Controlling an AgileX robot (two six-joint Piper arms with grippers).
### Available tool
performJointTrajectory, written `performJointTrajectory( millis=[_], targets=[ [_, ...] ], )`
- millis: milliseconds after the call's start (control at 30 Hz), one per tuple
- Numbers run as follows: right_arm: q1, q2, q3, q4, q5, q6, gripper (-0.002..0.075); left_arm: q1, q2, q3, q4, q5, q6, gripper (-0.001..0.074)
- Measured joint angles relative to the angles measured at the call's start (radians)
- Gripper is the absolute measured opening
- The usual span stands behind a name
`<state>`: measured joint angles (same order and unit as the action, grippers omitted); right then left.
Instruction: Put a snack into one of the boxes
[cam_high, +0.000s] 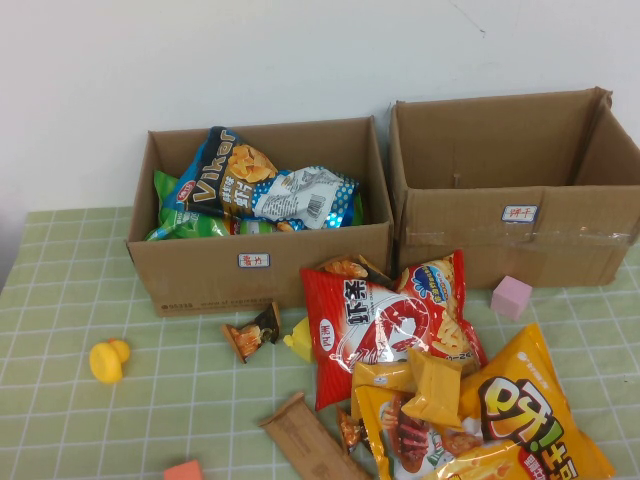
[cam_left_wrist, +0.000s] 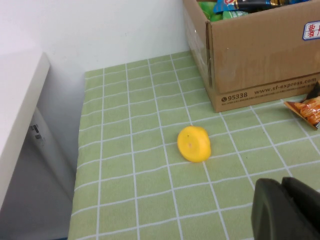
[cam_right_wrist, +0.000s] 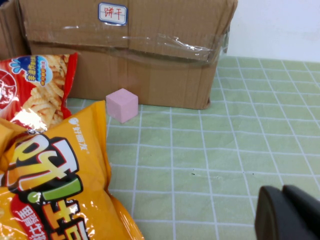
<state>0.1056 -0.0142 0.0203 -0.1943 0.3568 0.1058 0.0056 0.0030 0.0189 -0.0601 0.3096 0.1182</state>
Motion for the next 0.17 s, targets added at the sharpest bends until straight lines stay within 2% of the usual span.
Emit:
performJointTrajectory(
  millis=[167],
  targets=[
    [0.000,0.000,0.000,0.000,0.000,0.000,-0.0002,0.000,0.000,0.000,0.000,0.000,0.000,-0.0001]
  ],
)
